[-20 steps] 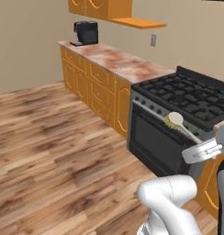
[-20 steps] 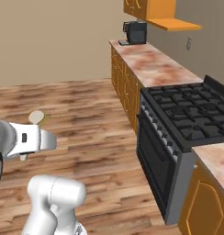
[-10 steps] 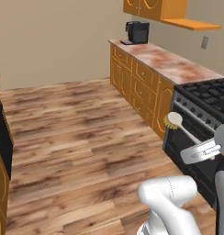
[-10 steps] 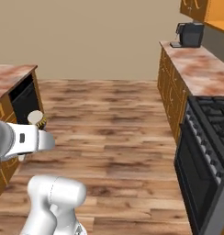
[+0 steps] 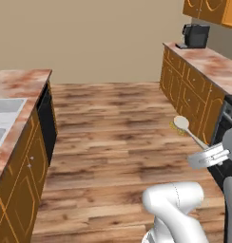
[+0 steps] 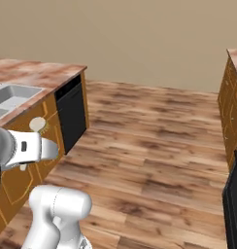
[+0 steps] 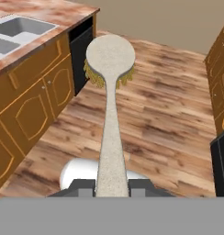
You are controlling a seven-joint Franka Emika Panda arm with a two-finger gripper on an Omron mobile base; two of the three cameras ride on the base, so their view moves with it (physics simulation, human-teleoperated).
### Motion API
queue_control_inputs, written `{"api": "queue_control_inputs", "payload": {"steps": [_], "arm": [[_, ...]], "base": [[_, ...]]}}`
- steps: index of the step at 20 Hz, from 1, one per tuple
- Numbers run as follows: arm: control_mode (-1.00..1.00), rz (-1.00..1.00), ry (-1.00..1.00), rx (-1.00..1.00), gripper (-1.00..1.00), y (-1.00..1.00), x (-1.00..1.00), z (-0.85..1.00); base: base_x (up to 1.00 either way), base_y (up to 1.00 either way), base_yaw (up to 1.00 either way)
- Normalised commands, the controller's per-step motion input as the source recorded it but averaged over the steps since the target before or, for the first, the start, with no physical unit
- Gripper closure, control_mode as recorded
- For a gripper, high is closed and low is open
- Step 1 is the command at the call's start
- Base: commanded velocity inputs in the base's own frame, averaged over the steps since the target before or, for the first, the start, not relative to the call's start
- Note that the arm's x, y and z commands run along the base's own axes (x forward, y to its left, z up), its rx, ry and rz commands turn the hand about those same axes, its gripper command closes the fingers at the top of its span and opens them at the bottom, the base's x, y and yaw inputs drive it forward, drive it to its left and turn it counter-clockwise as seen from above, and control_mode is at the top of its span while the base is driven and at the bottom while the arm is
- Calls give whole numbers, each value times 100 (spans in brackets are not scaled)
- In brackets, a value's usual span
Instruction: Locate and retrieve the soap dispenser and dish brush from the cabinet. Place them next to the sink.
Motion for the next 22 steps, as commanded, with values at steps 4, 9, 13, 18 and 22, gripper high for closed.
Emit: {"api": "queue_control_inputs", "payload": {"steps": [4, 9, 13, 18, 22], "arm": [[100, 0, 0, 0, 100, 0, 0, 0], [100, 0, 0, 0, 100, 0, 0, 0], [100, 0, 0, 0, 100, 0, 0, 0], [100, 0, 0, 0, 100, 0, 0, 0], [100, 0, 0, 0, 100, 0, 0, 0]], "base": [[26, 20, 43], [24, 18, 43], [30, 21, 42], [31, 23, 40], [30, 22, 40]]}}
